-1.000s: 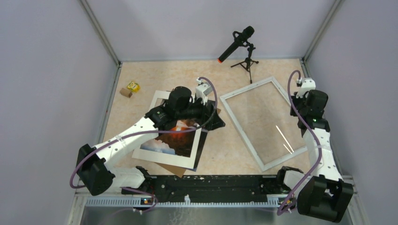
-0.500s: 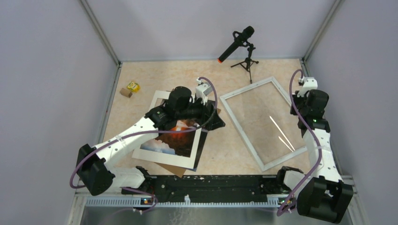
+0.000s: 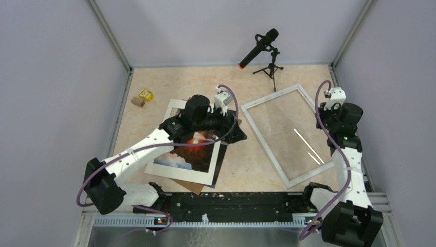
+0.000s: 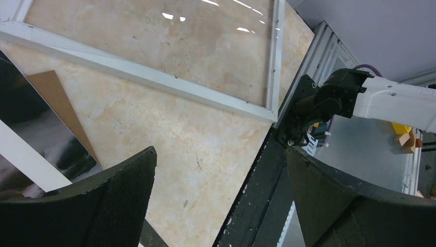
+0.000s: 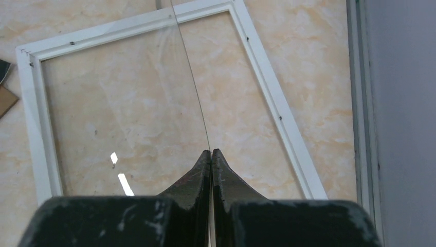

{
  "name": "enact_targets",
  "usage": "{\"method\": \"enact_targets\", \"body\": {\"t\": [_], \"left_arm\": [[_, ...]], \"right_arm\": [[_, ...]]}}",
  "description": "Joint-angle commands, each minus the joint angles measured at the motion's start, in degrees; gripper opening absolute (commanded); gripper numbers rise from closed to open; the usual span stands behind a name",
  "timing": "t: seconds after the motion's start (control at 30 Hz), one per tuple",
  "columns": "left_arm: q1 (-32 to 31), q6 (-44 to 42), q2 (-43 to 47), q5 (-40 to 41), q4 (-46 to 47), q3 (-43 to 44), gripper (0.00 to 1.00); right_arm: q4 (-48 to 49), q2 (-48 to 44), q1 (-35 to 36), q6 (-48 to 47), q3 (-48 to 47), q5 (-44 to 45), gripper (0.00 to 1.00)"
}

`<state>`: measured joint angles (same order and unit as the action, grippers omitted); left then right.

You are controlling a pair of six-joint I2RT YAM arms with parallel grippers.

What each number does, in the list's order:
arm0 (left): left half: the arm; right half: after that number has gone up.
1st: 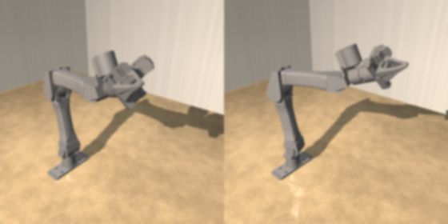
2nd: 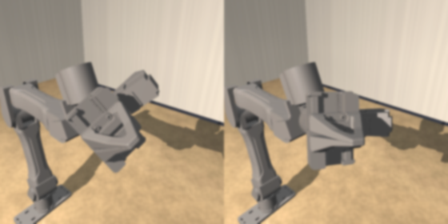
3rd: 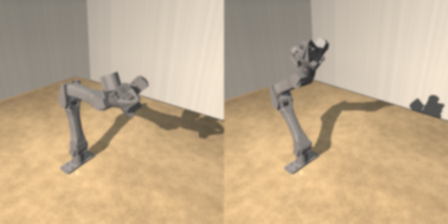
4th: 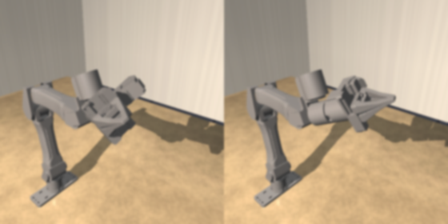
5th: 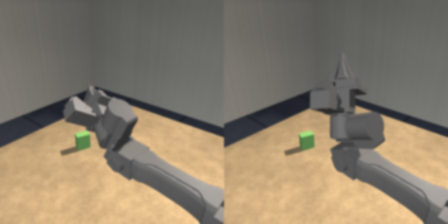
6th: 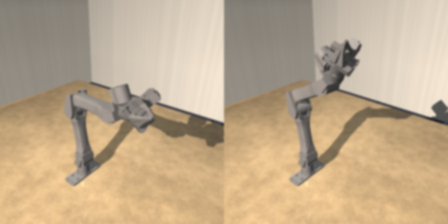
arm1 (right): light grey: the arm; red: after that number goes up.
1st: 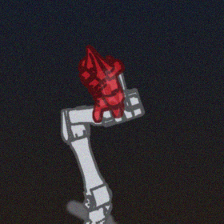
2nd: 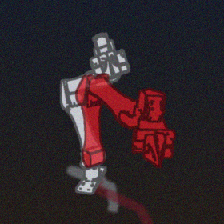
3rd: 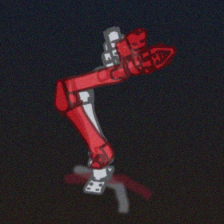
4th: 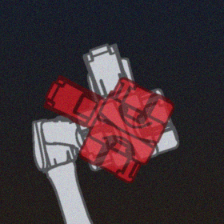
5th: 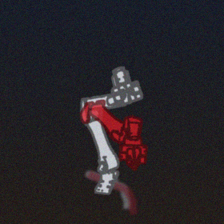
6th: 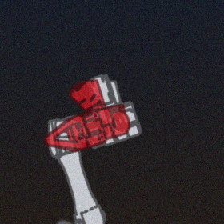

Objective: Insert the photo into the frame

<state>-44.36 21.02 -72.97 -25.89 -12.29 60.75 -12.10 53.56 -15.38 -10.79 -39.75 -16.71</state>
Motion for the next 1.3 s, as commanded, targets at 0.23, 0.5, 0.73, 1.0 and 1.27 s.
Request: {"method": "enact_targets", "body": {"t": [0.23,0.5,0.73,1.0,1.27], "left_arm": [[-0.12,-0.54,-0.25,-0.94,1.46,1.52,0.98],[0.06,-0.41,0.30,-1.12,2.41,0.75,0.98],[0.14,-0.20,0.18,-1.10,2.82,0.35,0.98],[1.16,0.63,-1.25,-3.34,3.79,-0.07,0.98],[3.26,1.10,-1.12,-3.58,2.04,1.08,0.98]], "right_arm": [[-6.77,-8.10,-0.54,-4.41,-3.07,-6.78,0.00],[-12.67,-15.00,-0.50,-4.90,-7.17,-3.40,0.00],[-13.23,-19.35,0.17,-1.45,-10.22,-4.28,0.00],[-20.86,-18.21,2.93,11.31,-21.73,5.44,0.00],[-29.12,-14.41,7.18,13.45,-32.84,-1.04,0.00]]}}
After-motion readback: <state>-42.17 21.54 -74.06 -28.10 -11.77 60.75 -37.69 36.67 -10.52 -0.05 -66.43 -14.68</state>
